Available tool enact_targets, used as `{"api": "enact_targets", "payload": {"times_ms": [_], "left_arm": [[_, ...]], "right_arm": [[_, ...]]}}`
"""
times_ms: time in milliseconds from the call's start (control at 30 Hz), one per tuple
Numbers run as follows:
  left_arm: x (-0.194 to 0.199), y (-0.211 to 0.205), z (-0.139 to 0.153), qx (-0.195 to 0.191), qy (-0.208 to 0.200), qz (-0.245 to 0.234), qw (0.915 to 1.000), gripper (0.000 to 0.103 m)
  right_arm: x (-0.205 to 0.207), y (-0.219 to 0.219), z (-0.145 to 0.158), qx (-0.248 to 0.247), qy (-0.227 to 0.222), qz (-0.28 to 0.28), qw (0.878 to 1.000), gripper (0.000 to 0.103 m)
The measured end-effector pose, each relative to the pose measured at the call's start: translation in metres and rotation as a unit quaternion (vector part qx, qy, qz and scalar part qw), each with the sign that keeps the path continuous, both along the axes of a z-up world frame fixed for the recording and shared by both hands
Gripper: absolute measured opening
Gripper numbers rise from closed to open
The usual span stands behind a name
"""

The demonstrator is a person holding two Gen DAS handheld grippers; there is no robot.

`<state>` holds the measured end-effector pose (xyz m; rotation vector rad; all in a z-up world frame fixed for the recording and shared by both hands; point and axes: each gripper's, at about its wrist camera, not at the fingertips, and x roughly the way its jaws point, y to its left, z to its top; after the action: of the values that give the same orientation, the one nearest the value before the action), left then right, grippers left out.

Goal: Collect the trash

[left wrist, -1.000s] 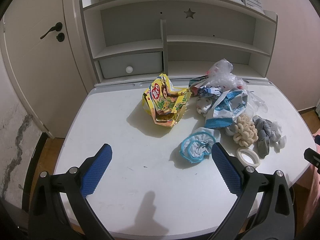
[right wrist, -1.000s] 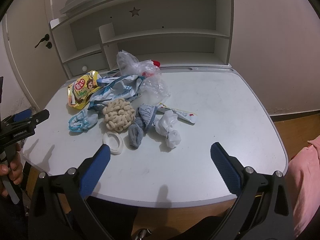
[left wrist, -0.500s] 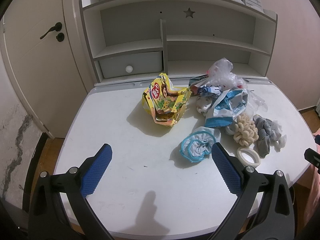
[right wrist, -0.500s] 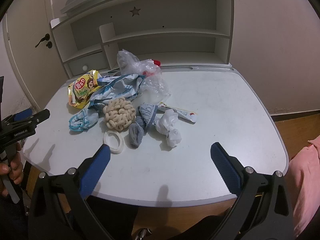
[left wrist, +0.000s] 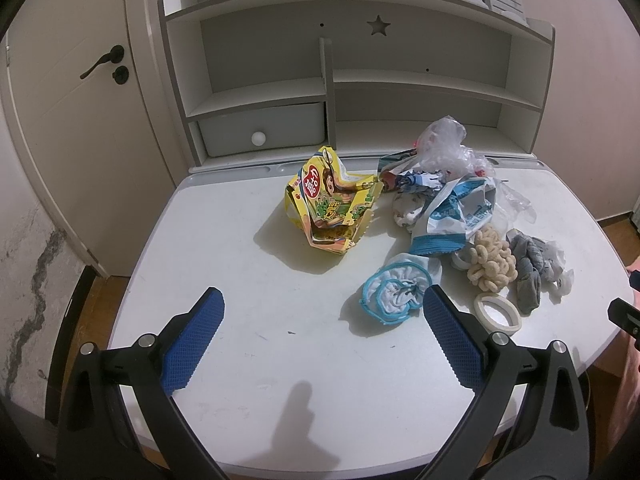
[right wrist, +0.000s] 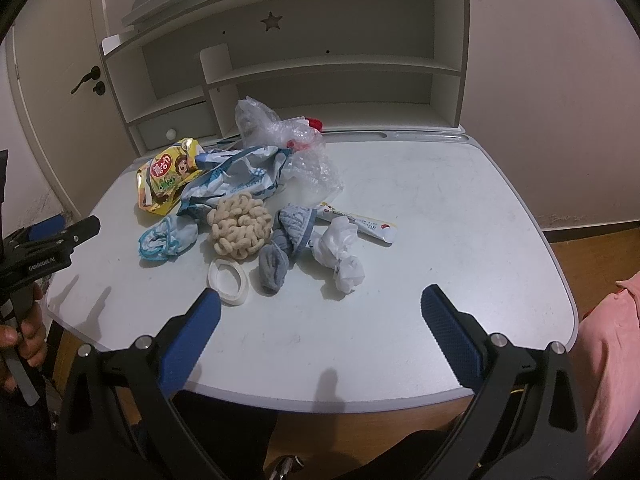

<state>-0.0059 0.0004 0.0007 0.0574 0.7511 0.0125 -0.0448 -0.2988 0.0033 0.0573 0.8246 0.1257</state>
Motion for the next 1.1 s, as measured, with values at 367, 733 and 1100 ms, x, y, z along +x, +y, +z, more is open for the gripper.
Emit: {"api": "enact_targets", "payload": {"times_ms": [367, 733, 1100], "left_arm": [[-0.001, 0.001, 0.000, 0.000, 0.001, 0.001, 1.0000, 0.097], [0.014, 0.007, -0.011, 0.005, 0.021, -0.002, 0.9998, 0.097], [0.141, 0.047, -0.017, -0.033, 0.076, -0.024, 0.9962, 0.097]], "right_arm": [[-0.002, 0.002, 0.000, 0.000, 0.001, 0.001, 1.000, 0.097], [0.006, -0.006, -0.007, 0.005, 0.011, 0.002, 1.000, 0.097], [0.034, -0.021, -0.022, 0.013, 0.037, -0.002, 0.999, 0.097]]}}
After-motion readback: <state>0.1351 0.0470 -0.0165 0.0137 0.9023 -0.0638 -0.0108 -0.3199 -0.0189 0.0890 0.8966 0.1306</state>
